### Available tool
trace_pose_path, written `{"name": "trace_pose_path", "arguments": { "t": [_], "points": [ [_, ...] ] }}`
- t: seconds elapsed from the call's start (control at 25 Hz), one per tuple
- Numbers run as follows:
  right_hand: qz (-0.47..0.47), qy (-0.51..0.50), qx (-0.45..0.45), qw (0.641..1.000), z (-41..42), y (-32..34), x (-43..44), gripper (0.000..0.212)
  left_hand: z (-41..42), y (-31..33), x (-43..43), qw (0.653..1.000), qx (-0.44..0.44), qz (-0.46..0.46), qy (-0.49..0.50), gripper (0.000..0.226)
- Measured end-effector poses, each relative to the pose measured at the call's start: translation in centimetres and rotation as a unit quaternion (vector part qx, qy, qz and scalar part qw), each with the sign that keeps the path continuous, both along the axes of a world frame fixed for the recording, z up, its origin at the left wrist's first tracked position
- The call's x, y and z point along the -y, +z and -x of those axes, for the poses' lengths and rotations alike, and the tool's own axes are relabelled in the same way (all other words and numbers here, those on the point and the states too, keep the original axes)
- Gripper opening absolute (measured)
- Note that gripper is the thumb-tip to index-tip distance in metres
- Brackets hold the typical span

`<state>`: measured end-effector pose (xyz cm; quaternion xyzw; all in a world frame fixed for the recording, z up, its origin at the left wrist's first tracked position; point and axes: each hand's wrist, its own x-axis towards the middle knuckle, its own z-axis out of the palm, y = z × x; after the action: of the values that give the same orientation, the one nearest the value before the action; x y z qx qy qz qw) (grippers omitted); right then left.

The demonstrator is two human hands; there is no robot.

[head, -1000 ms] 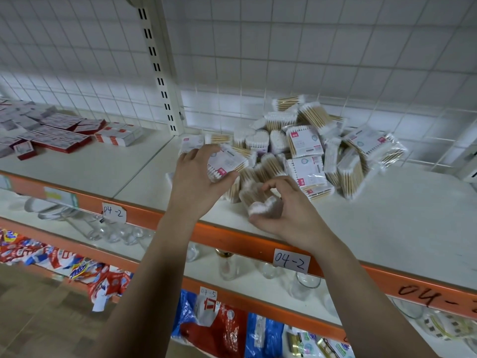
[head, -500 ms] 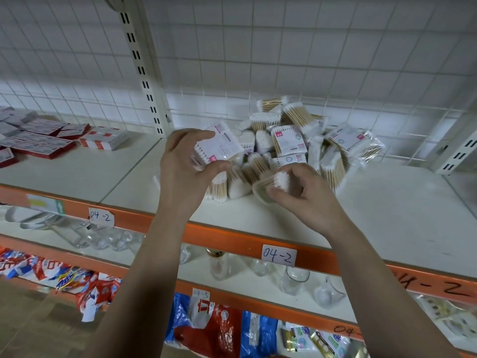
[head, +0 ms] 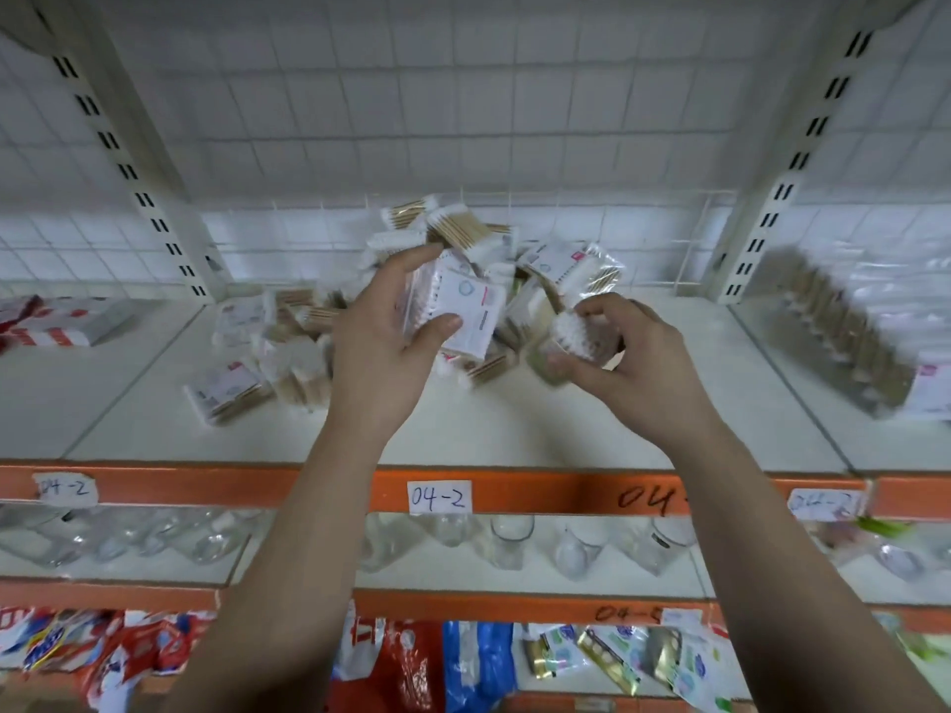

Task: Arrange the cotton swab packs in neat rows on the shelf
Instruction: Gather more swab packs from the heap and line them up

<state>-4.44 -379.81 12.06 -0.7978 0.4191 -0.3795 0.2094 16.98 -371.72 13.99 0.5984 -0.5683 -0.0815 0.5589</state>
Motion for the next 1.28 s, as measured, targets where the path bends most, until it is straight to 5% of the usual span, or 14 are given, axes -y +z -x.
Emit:
{"name": "trace_pose_path", "arguments": {
  "t": [0.24,0.72,1.28],
  "points": [
    [0.020,-0.059,0.001,0.998,11.6,0.8,1.1,0.041,10.9,0.0,3.3,0.997,-0.023,-0.022,-0.071,0.063],
    [0.045,-0.105,-0.003,0.993,32.6,1.3,3.0,0.038,31.0,-2.4,7.7,0.995,0.025,-0.038,-0.087,0.036],
    [0.055,-0.157,0.001,0.986,40.5,2.5,6.8,0.040,39.5,-5.9,14.2,0.979,0.128,-0.040,-0.155,0.033]
  ]
}}
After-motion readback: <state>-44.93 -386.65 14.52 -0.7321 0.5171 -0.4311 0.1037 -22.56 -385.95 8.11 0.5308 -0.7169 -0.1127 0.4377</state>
